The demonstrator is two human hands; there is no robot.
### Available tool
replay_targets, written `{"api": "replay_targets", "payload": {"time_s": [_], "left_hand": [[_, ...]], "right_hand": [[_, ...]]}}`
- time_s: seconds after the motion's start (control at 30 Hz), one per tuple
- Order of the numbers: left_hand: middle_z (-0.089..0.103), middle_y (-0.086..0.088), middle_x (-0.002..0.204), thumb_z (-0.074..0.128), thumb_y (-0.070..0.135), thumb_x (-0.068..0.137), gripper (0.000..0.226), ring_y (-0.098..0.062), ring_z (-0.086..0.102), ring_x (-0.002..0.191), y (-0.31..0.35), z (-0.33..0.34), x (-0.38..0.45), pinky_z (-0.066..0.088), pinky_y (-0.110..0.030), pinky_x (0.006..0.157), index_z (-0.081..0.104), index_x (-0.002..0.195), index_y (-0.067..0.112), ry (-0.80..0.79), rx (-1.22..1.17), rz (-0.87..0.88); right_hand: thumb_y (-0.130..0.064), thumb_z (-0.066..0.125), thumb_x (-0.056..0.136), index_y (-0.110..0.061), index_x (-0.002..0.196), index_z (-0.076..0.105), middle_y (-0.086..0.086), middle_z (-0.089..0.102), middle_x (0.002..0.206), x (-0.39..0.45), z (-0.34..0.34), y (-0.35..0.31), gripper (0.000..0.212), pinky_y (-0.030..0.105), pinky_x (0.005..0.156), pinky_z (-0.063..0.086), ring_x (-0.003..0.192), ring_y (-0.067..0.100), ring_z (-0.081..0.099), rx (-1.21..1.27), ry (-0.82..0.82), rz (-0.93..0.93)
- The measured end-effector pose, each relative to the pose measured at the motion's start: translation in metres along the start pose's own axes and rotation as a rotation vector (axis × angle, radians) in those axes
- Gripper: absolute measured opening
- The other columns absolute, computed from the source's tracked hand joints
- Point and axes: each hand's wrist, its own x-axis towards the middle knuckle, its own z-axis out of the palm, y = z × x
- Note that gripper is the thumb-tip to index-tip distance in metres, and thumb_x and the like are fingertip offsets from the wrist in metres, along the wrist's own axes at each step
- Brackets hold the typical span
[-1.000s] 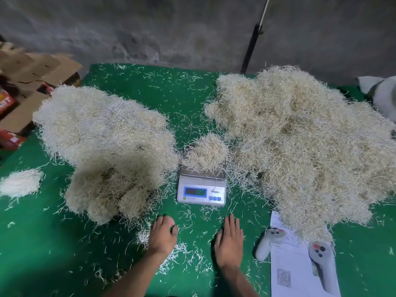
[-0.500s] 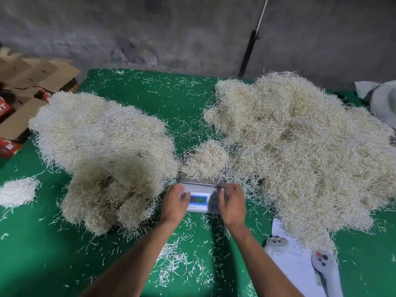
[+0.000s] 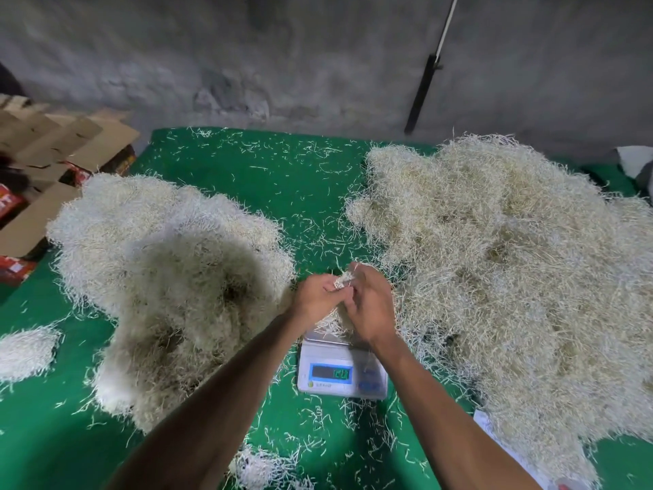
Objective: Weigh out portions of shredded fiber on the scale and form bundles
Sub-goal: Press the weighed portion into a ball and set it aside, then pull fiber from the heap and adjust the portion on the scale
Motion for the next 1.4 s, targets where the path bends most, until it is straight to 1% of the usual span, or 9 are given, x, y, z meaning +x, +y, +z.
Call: {"api": "replay_targets", "payload": {"time_s": [0.1,0.2,0.5,0.7,0.9,1.03,1.13,1.27,1.4], "left_hand": [[0.047,0.004,0.058,0.072,0.037,0.092,0.035,-0.009,0.038,0.049,-0.01,-0.011,0.015,0.036,-0.026,0.052,0.056,0.067,0.018,-0.036,-0.125,-0.006],[0.046,0.002,0.056,0.071,0.045,0.091,0.034,-0.012,0.04,0.05,-0.01,-0.025,0.024,0.044,-0.032,0.055,0.063,0.076,0.016,-0.054,-0.204,-0.004],[0.037,0.005,0.054,0.074,0.036,0.091,0.044,-0.013,0.033,0.048,0.025,-0.055,0.007,0.044,-0.036,0.058,0.053,0.071,0.003,0.033,-0.357,0.064],[0.064,-0.005,0.099,0.069,0.039,0.094,0.057,-0.019,0.061,0.088,0.061,-0.072,-0.009,0.056,-0.041,0.091,0.059,0.134,-0.001,0.199,-0.716,-0.065],[0.045,-0.016,0.149,0.066,0.039,0.097,0.064,-0.03,0.054,0.127,0.079,-0.086,-0.02,0.06,-0.043,0.091,0.046,0.148,0.007,0.059,-0.754,-0.086],[0.044,-0.017,0.148,0.06,0.035,0.1,0.055,-0.033,0.056,0.124,0.084,-0.083,-0.021,0.061,-0.042,0.088,0.046,0.146,0.007,0.029,-0.713,-0.071],[0.062,-0.013,0.121,0.055,0.035,0.103,0.035,-0.027,0.068,0.099,0.094,-0.08,-0.02,0.061,-0.034,0.083,0.06,0.124,0.008,0.017,-0.689,-0.015],[0.067,-0.017,0.103,0.053,0.041,0.103,0.026,-0.022,0.058,0.081,0.09,-0.078,-0.017,0.049,-0.038,0.074,0.063,0.105,0.018,0.014,-0.257,0.097],[0.066,-0.007,0.095,0.059,0.056,0.096,0.042,-0.014,0.061,0.073,0.078,-0.065,-0.021,0.049,-0.032,0.063,0.06,0.106,0.015,-0.093,0.134,0.135]], "right_hand": [[-0.047,0.058,0.1,-0.018,0.125,0.063,0.004,0.05,0.152,-0.001,0.003,0.006,0.039,0.04,0.12,0.023,0.141,0.02,0.042,0.06,0.016,-0.018],[-0.056,0.055,0.101,-0.017,0.144,0.052,0.008,0.051,0.152,-0.008,0.005,0.013,0.058,0.042,0.118,0.023,0.14,0.024,0.044,0.019,-0.103,-0.018],[-0.043,0.057,0.101,-0.017,0.127,0.065,0.006,0.071,0.113,-0.027,0.001,0.029,0.037,0.044,0.119,0.037,0.109,0.017,0.063,-0.015,-0.145,0.181],[-0.026,0.066,0.095,-0.02,0.105,0.063,-0.004,0.062,0.112,-0.034,-0.011,0.028,0.012,0.042,0.11,0.045,0.112,0.019,0.059,-0.143,-0.252,0.204],[-0.062,0.045,0.095,-0.018,0.099,0.068,0.007,0.06,0.134,-0.015,-0.035,0.004,0.05,0.048,0.115,0.036,0.126,0.025,0.053,-0.173,-0.135,0.109],[-0.072,0.032,0.097,-0.014,0.113,0.063,0.004,0.059,0.104,0.007,-0.053,-0.031,0.067,0.033,0.076,0.052,0.087,0.015,0.054,-0.101,0.195,0.012],[-0.067,0.034,0.102,-0.016,0.11,0.056,-0.001,0.057,0.089,0.023,-0.056,-0.044,0.056,0.031,0.057,0.053,0.069,0.017,0.06,-0.142,-0.058,-0.003],[-0.032,0.048,0.108,-0.014,0.104,0.056,-0.002,0.057,0.085,0.027,-0.047,-0.027,0.02,0.024,0.058,0.049,0.071,0.018,0.063,-0.234,-0.178,-0.005],[-0.037,0.063,0.099,-0.019,0.106,0.058,-0.005,0.058,0.084,0.035,-0.05,-0.024,0.02,0.024,0.06,0.045,0.074,0.015,0.061,-0.311,-0.176,-0.008]]}}
